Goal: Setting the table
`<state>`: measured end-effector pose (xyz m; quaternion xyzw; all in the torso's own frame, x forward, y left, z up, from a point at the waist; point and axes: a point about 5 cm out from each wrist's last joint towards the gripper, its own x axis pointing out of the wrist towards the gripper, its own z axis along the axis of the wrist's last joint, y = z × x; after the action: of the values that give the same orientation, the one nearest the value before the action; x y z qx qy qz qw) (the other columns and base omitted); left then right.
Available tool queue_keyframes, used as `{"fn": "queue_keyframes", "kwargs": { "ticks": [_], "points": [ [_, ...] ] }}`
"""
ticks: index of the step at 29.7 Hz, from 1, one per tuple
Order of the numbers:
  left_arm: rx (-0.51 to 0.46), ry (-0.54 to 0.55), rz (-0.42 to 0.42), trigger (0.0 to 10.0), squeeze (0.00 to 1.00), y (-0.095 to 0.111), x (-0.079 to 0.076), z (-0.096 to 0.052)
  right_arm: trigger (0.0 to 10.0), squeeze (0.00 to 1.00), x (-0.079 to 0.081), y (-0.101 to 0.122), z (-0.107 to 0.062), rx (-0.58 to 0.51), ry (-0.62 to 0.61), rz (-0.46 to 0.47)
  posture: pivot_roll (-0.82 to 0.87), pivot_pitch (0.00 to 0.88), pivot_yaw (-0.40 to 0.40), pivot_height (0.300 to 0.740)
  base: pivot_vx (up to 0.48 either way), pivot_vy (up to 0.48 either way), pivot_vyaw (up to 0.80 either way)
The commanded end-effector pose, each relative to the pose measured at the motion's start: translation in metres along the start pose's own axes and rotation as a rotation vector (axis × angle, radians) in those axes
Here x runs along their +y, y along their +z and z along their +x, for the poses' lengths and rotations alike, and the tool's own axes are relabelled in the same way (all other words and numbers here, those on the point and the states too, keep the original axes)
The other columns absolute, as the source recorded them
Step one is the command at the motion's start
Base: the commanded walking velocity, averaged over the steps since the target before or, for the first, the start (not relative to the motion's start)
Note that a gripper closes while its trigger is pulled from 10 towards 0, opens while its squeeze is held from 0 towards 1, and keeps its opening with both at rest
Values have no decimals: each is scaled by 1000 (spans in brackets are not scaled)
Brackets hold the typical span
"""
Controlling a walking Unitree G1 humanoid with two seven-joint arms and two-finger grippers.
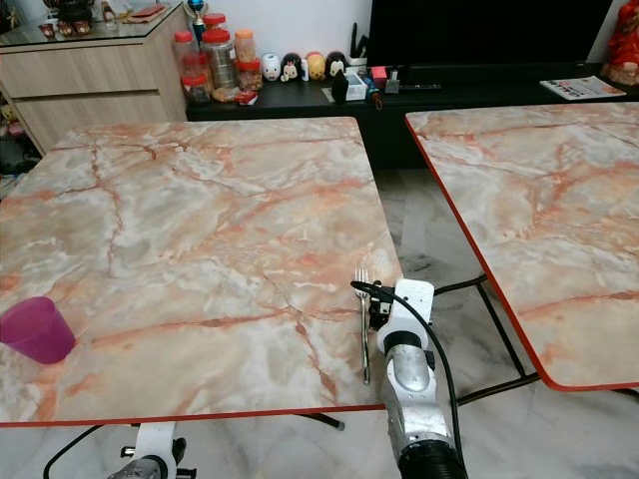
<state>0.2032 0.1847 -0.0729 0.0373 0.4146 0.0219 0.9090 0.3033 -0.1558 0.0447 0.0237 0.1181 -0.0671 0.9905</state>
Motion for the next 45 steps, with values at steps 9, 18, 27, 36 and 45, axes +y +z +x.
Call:
{"fn": "queue_keyframes", "kwargs": {
  "ticks": [9,18,27,36,45],
  "points": [
    [5,14,-9,10000,0,-1,2,0,10000,0,17,7,-2,40,121,-48,-79,0,23,740,0,0,0],
    [10,12,-13,10000,0,-3,2,-1,10000,0,23,11,-7,51,164,-99,-79,0,24,740,0,0,0],
    [17,7,1,10000,0,-5,3,-1,10000,0,23,3,-10,122,167,-124,-88,0,27,740,0,0,0],
    [16,3,-7,10000,0,-4,1,-1,10000,0,30,-2,-14,163,222,-132,-86,0,19,740,0,0,0],
    [25,-2,-18,10000,0,-6,1,-1,10000,0,29,-7,-15,195,227,-132,-82,0,15,740,0,0,0]
  ]
}}
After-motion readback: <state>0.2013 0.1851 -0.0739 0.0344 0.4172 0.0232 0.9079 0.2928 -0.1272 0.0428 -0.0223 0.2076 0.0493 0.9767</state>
